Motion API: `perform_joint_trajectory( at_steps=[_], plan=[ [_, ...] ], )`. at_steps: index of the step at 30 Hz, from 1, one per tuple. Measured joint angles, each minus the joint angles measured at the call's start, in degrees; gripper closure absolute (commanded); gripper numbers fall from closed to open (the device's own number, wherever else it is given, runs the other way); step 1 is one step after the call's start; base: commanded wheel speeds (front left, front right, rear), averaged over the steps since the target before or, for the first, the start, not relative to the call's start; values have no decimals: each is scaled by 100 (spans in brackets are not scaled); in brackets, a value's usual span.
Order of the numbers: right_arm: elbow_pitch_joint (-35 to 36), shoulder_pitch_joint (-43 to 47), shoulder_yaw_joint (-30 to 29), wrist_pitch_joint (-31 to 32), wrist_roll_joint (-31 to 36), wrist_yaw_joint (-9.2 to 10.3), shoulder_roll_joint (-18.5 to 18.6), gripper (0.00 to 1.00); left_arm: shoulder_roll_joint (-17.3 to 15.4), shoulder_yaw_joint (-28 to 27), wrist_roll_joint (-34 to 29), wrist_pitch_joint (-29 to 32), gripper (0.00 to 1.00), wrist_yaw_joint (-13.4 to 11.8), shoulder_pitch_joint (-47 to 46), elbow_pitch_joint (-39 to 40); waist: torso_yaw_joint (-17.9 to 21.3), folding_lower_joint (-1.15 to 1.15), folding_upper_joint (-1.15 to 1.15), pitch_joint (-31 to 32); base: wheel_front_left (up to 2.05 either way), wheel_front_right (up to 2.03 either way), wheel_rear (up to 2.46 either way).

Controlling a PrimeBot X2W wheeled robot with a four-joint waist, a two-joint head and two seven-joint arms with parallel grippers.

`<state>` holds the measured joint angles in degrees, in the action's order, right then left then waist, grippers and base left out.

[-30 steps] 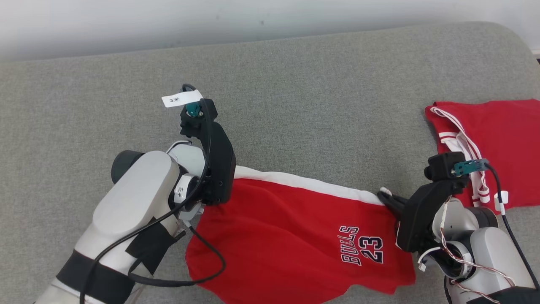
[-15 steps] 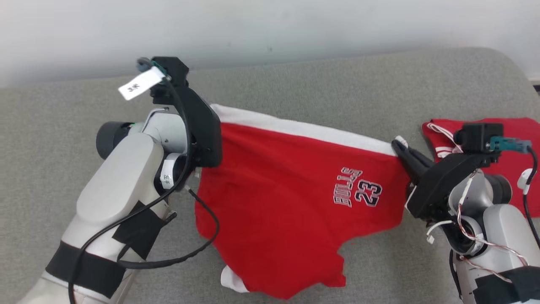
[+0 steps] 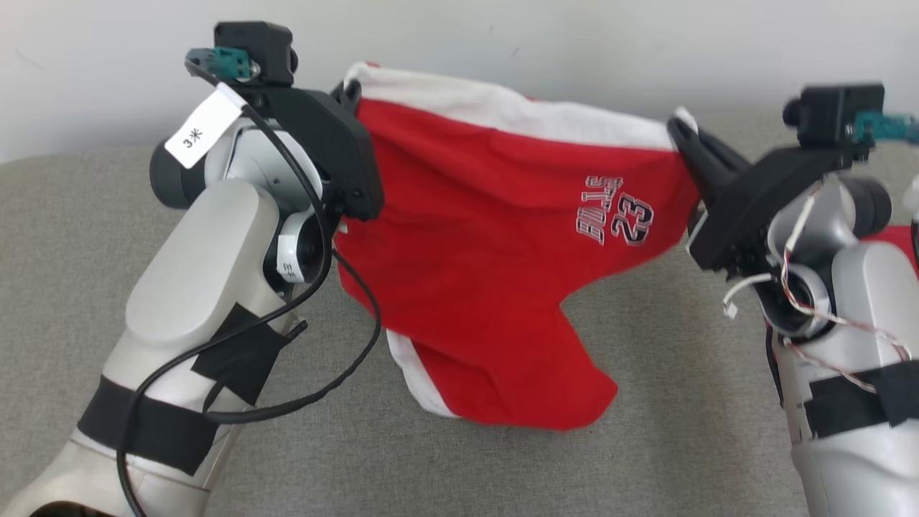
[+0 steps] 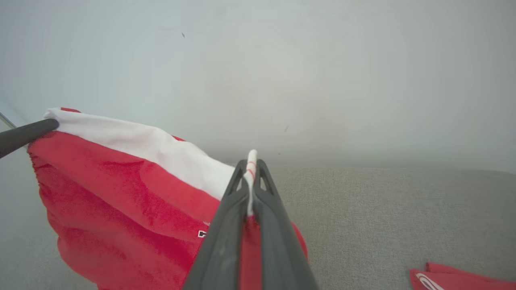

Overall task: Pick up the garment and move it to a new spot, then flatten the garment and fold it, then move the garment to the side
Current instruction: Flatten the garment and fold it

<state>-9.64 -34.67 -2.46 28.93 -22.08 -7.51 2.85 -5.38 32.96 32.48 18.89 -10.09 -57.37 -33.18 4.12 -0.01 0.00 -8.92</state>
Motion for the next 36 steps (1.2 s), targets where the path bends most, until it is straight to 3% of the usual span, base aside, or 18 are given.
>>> perform_joint_trajectory(
  at_steps=[8, 13, 23, 30, 36],
  plan=[
    [-224, -1114, 300, -332, -225, 1, 79, 100, 37, -102, -143, -837, 100, -31, -361, -165, -112, 1, 0, -330, 0, 0, 0],
    [-515, -1916, 675, -939, -203, 1, 353, 100, -20, -188, -309, -1484, 100, -32, -799, -288, -173, 1, 0, -616, 0, 0, 0],
    [-1572, -3356, 1518, -2181, 21, 0, 854, 100, -126, -227, -532, -2274, 100, 210, -1643, -624, -218, 2, 1, -1303, 0, 0, 0],
    [-2173, -4001, 1580, -2969, 53, -1, 850, 100, -169, -279, -623, -2950, 100, 258, -1963, -709, -205, 2, 1, -1643, 0, 0, 0],
    [-2546, -4580, 1340, -4040, 155, -2, 759, 100, -209, -472, -687, -3325, 100, 204, -2280, -733, -151, 3, 1, -1792, 0, 0, 0]
  ],
)
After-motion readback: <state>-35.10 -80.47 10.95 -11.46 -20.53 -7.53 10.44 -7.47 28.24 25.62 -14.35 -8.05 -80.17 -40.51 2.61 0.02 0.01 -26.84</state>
